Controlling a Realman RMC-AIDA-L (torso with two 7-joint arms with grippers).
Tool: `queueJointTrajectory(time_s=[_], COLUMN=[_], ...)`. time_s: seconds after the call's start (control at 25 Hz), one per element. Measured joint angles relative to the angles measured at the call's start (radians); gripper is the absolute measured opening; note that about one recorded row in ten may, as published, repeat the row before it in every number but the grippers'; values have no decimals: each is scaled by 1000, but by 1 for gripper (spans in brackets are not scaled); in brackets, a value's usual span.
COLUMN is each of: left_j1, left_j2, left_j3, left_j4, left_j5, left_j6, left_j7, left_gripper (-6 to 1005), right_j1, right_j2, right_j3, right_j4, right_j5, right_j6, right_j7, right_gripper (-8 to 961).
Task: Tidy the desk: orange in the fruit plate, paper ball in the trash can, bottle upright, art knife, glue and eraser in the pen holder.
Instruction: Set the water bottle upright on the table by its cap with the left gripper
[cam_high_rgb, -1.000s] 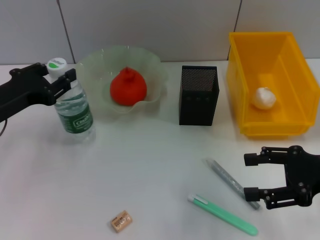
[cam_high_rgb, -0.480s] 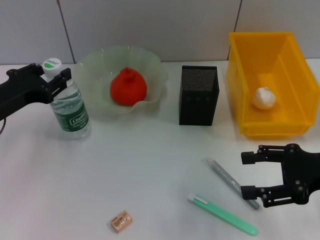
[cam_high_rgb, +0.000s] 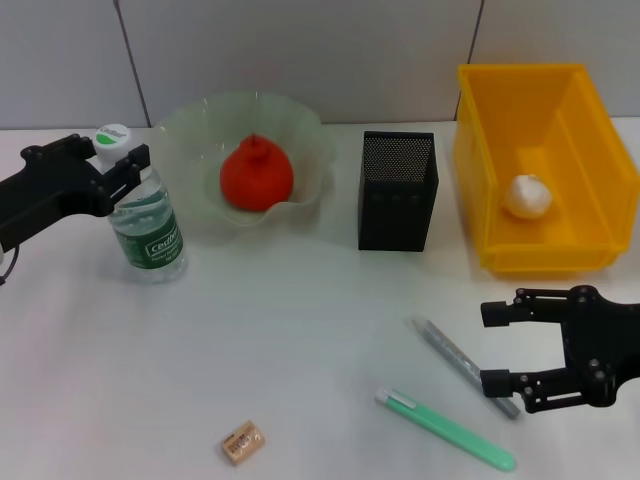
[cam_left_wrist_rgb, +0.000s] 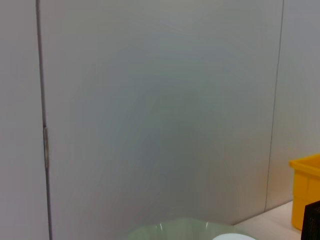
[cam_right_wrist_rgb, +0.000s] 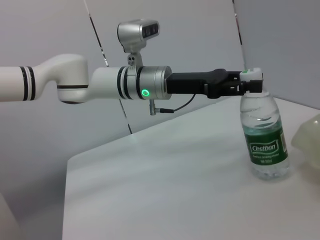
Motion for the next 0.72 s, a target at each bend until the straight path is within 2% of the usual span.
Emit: queueJointTrajectory(time_s=[0.52,0.72], left_j1=[6,24], left_j2=[1,0], left_j3=[4,-9], left_j4=[-25,-27], left_j5=[-7,-27], left_j6=[11,30], left_j7=[2,49], left_gripper=[544,766], right_j1=[-7,-11], right_j2=[0,0], right_j3=[3,5], right_j4=[0,0], right_j5=[0,0], right_j6=[-8,-21], right_j7=[0,0], right_gripper=[834,834])
